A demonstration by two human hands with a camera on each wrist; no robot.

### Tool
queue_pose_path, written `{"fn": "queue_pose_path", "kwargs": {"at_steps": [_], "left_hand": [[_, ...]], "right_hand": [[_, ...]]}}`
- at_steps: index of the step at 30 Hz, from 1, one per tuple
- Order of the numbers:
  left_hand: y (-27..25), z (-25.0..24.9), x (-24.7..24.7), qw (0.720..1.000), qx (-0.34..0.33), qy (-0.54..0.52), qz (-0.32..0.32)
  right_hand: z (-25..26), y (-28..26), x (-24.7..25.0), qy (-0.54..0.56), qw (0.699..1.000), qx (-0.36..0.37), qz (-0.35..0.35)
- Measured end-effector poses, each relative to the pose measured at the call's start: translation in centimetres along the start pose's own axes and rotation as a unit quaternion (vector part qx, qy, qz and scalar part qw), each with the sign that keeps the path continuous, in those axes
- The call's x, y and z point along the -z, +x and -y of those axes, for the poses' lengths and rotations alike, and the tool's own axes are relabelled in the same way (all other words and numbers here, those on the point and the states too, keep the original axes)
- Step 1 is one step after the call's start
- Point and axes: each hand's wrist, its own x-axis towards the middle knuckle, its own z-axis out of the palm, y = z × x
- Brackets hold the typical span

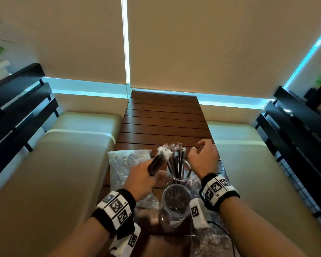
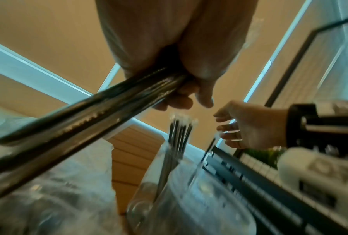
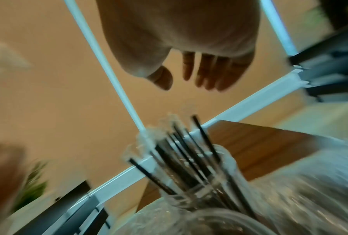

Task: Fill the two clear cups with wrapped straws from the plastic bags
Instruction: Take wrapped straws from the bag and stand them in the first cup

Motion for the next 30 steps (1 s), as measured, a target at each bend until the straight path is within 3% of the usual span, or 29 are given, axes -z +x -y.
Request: {"fn": "queue_pose_path", "kwargs": {"at_steps": [2,4,6,7,12,15,20,24,30], "left_hand": [[-0.4,1.5,-2.0,0.997,-0.004,0.052,0.05],[-0.4,2.9,-3.5,0.99,0.007,0.116,0.074],[-0.1,3.8,-4.7,0.982,0.033,0.165,0.084],[-0.1,4.1,-5.1,0.979,0.041,0.18,0.087],[0.1,4.8,-6.4,0.953,0.125,0.249,0.119],[0.5,4.9,-6.8,0.94,0.158,0.268,0.143],[1.8,4.5,-7.1,0.94,0.174,0.279,0.095],[2.8,4.3,-7.2,0.947,0.218,0.231,0.042],[3.6,4.6,-7.7,0.954,0.259,0.147,0.012]], "right_hand": [[-2.6,1.1,-0.2,-0.027,0.985,-0.139,0.1],[-5.1,1.3,-1.4,-0.037,0.942,-0.231,0.241],[-7.1,1.4,-3.2,-0.063,0.911,-0.239,0.33],[-7.7,1.4,-4.0,-0.078,0.908,-0.229,0.342],[-6.5,0.5,-3.7,-0.169,0.929,-0.161,0.287],[-6.1,1.3,-2.5,-0.166,0.949,-0.14,0.227],[-5.0,2.9,1.4,-0.121,0.975,-0.118,0.142],[-4.6,3.1,4.9,-0.159,0.967,-0.11,0.163],[-5.7,1.9,6.6,-0.208,0.931,-0.111,0.279]]}}
